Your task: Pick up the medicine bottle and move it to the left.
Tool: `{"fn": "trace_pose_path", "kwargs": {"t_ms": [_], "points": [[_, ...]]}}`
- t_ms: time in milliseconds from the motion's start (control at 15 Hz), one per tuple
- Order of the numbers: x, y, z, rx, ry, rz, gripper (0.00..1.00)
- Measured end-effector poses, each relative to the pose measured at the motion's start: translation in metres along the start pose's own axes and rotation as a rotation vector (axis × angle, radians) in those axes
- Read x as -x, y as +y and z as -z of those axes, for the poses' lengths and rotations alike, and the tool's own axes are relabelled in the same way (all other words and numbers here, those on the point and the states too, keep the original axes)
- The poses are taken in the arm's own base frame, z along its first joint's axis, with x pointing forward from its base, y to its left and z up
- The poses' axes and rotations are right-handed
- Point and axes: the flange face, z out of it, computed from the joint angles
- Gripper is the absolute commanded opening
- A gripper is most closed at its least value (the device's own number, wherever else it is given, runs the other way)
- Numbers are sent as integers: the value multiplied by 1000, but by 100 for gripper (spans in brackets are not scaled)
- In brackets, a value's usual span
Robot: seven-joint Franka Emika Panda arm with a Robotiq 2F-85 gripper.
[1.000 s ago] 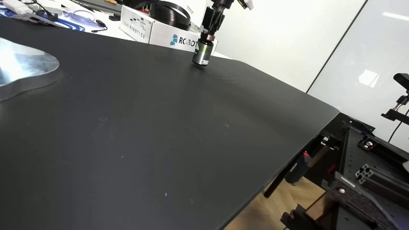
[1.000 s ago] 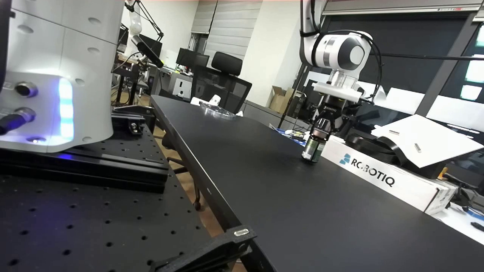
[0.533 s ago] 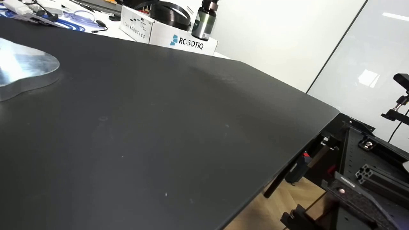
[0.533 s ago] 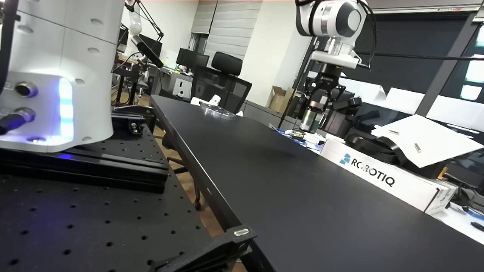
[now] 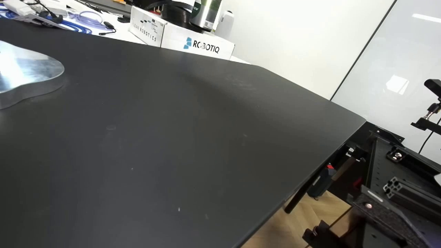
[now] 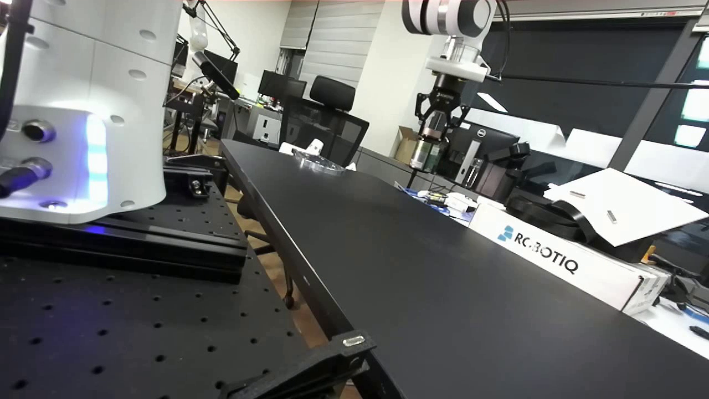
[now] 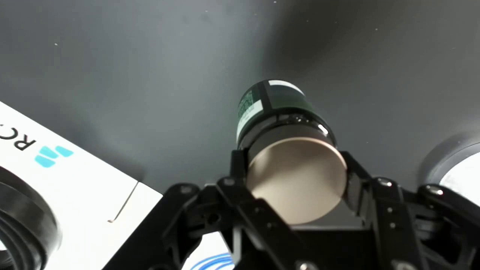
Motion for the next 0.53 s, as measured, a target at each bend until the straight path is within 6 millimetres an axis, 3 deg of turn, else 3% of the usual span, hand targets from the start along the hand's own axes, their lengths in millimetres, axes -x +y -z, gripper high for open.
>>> {"fn": "trace_pose_path", "kwargs": {"t_ms": [400, 467, 533], "points": [[-26, -112, -28, -45, -29, 151, 36], [-28, -131, -35, -44, -44, 175, 61], [-29, -148, -44, -42, -65, 194, 61]]}}
